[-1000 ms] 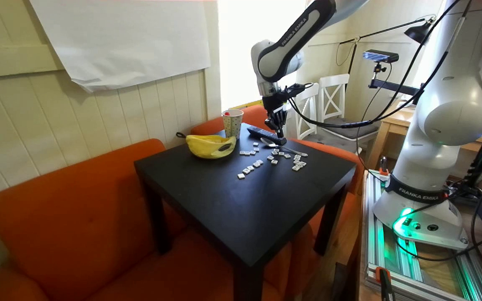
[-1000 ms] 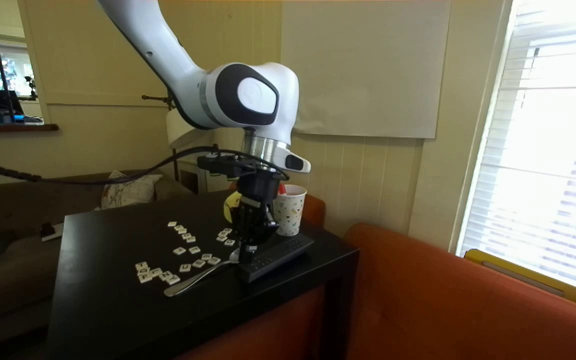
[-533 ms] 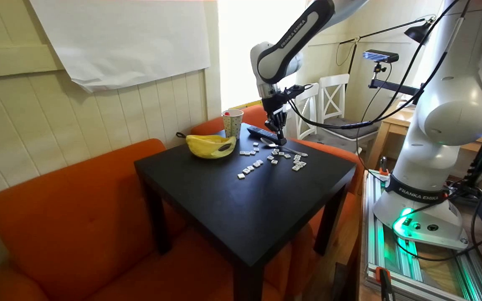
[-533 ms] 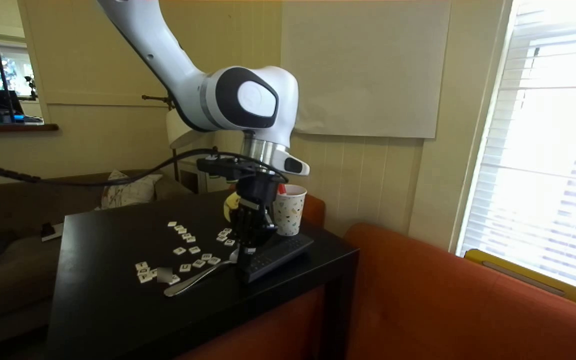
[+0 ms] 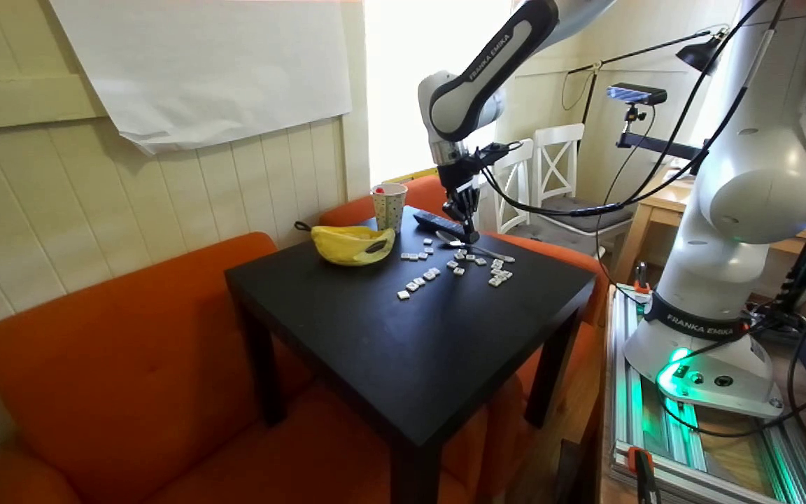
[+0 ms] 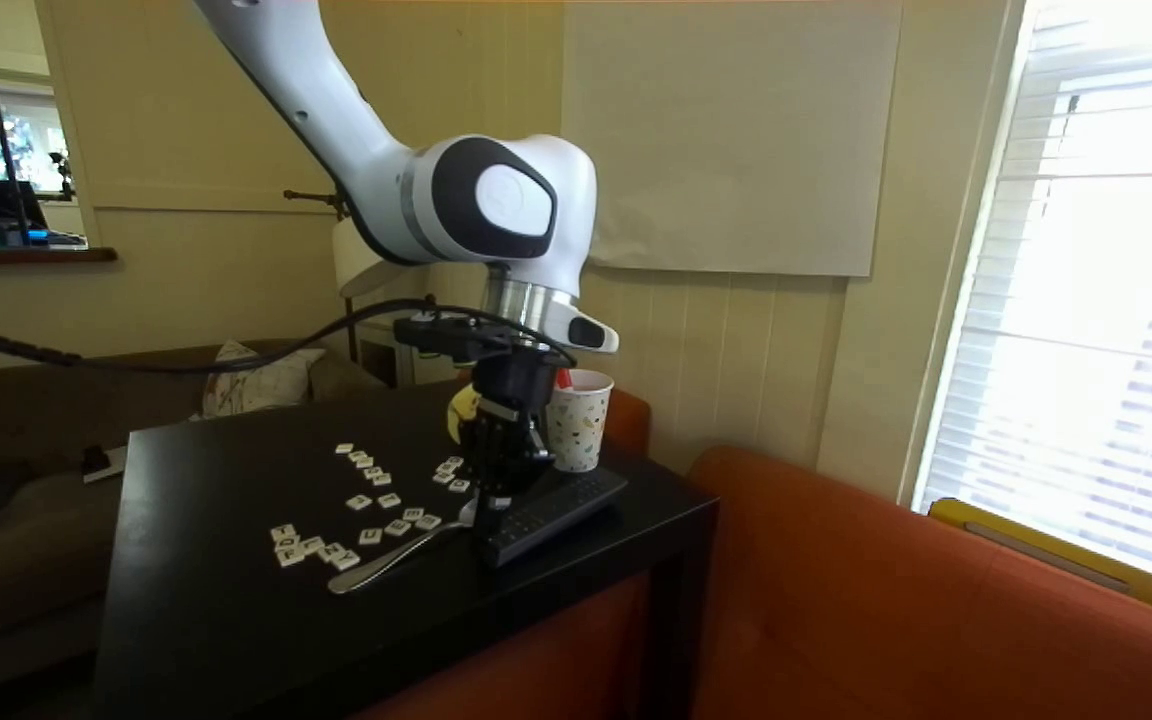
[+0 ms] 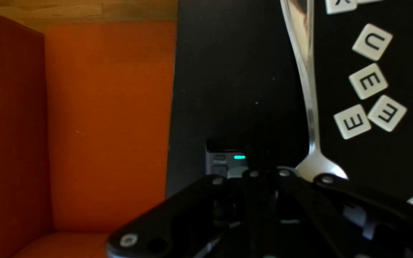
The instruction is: Press a button on the remote control.
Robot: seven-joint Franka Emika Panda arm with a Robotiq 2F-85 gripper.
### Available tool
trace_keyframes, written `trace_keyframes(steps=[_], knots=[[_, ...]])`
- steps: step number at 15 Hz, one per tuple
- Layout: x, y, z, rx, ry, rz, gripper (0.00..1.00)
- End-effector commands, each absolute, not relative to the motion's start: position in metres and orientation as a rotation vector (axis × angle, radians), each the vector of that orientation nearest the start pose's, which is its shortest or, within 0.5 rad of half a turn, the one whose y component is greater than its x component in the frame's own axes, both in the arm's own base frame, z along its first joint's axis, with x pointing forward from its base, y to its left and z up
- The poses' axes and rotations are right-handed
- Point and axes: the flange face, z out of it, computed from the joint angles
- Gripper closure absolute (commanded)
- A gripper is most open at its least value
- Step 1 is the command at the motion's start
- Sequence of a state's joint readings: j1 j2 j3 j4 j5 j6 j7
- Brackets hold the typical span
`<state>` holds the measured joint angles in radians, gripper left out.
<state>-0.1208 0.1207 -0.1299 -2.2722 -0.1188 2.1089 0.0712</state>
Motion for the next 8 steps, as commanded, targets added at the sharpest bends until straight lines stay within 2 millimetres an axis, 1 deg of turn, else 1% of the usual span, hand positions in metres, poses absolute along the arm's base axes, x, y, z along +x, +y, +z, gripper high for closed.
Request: trace_keyframes(steps=[1, 3, 4, 6, 8], knots=[[0.485, -0.129, 0.264, -3.157, 0.428, 0.542, 1.00], [0.487, -0.129, 0.263, -3.157, 0.432, 0.542, 1.00], [0.487, -0.129, 0.268, -3.154, 0.430, 0.531, 1.00], [0.484, -0.128, 0.283, -3.147, 0.418, 0.514, 1.00], [0.476, -0.129, 0.304, -3.146, 0.405, 0.481, 1.00]])
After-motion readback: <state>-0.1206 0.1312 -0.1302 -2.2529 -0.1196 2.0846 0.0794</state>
